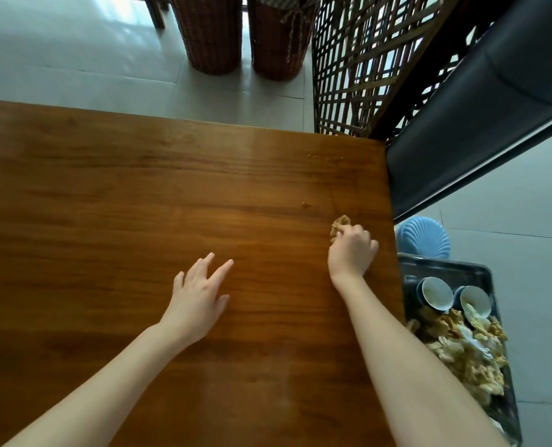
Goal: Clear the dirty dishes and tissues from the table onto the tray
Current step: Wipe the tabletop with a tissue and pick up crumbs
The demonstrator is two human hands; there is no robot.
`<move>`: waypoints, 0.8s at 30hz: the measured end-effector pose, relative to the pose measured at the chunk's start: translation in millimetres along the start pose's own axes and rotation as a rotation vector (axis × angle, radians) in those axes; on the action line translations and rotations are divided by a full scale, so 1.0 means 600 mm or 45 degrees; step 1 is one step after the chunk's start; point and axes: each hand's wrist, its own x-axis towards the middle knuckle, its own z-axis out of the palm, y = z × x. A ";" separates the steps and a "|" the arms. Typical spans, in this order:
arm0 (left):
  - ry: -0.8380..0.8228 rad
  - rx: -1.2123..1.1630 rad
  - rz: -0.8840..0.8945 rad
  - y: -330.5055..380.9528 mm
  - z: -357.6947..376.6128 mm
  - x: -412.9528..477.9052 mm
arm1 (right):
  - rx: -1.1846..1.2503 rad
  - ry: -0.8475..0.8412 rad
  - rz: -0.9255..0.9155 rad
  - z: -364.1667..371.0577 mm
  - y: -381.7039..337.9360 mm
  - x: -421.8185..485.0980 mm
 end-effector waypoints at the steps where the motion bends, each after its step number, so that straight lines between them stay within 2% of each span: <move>1: -0.004 0.004 0.004 0.006 -0.002 0.006 | -0.024 -0.070 -0.163 0.011 -0.029 -0.014; 4: -0.013 0.032 0.031 0.029 -0.004 0.025 | -0.058 -0.237 -0.573 0.037 -0.098 -0.059; 6: 0.007 0.041 0.042 0.043 -0.006 0.040 | -0.032 -0.250 -0.614 0.037 -0.103 -0.057; 8: 0.019 0.037 0.068 0.052 -0.008 0.056 | 0.005 -0.192 -0.495 0.030 -0.073 -0.024; 13: 0.023 0.033 0.093 0.058 -0.007 0.084 | 0.027 0.066 0.167 -0.012 0.063 0.097; 16: -0.001 0.044 0.082 0.058 -0.006 0.093 | 0.065 0.094 0.308 -0.011 0.071 0.113; 18: -0.015 0.059 0.078 0.059 -0.003 0.097 | 0.091 0.075 0.212 0.004 0.033 0.097; 24: 0.005 0.108 0.067 0.072 -0.006 0.108 | 0.100 -0.179 -0.363 0.061 -0.109 0.022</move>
